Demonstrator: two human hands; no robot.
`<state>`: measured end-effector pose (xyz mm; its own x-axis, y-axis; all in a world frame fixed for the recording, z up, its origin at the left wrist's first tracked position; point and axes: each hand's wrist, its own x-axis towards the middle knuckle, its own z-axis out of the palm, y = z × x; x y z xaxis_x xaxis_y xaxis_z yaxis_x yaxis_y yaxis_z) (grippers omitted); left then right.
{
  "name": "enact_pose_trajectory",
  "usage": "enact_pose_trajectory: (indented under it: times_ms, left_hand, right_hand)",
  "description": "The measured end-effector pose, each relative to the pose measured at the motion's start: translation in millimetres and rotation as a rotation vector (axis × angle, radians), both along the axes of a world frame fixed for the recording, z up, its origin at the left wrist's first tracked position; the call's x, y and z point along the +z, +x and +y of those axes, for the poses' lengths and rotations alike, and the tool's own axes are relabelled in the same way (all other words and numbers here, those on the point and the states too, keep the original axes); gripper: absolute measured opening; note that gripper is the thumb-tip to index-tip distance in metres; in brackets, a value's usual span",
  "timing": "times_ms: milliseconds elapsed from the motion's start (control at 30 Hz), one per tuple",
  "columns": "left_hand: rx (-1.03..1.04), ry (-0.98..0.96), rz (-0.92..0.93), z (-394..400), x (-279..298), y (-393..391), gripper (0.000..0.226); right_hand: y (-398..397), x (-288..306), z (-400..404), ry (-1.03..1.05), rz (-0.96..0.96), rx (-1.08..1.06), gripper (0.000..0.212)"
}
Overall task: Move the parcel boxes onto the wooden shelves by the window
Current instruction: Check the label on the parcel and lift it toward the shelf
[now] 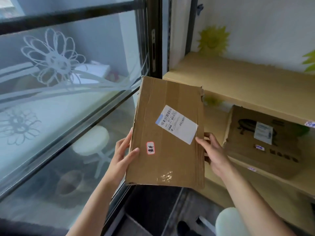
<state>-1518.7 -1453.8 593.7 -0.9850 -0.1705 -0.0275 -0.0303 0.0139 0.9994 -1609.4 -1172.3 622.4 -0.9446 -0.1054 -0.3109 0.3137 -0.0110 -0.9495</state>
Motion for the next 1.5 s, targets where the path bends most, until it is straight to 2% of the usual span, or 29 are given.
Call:
enact_pose_trajectory:
  times_ms: [233,333,467,567,700,900,1000,1100,1200,1367,1500]
  left_hand:
    - [0.026,0.285,0.097,7.7,23.1,-8.6,0.064]
    - [0.027,0.319,0.083,11.6,33.3,-13.5,0.069]
    - [0.015,0.358,0.078,13.2,39.9,-11.8,0.064]
    - [-0.017,0.389,0.086,17.0,45.9,-7.1,0.062]
    - [-0.063,0.397,0.076,21.2,58.7,-8.5,0.074]
    - [-0.08,0.407,0.001,26.3,74.3,-7.6,0.075]
    - [-0.061,0.399,0.023,30.6,84.2,-3.3,0.091]
    - [-0.06,0.396,0.058,35.1,93.9,1.5,0.104]
    - [-0.064,0.405,0.085,37.3,102.1,6.4,0.102]
    - [-0.066,0.42,0.083,39.6,106.9,7.7,0.103]
    - [-0.065,0.443,0.071,40.9,104.3,6.3,0.097]
  right_hand:
    - [0.1,21.1,10.0,-0.09,0.121,-0.017,0.025]
    - [1.1,34.4,9.2,-0.184,0.109,0.036,0.038]
    - [9.0,47.5,10.7,-0.247,0.069,0.1,0.037]
    - [13.6,54.9,13.7,-0.264,0.096,0.076,0.047]
    - [18.8,64.9,16.1,-0.268,0.108,0.037,0.064]
    - [24.2,75.7,25.4,-0.265,0.219,0.004,0.048]
    - [29.4,83.7,30.2,-0.275,0.255,0.017,0.037]
    - [34.1,87.1,37.5,-0.295,0.258,-0.002,0.04]
    - [39.2,91.1,42.2,-0.329,0.258,-0.014,0.046]
    - [42.0,91.8,45.7,-0.367,0.267,-0.016,0.033]
    - [42.8,89.9,45.5,-0.375,0.279,-0.01,0.039]
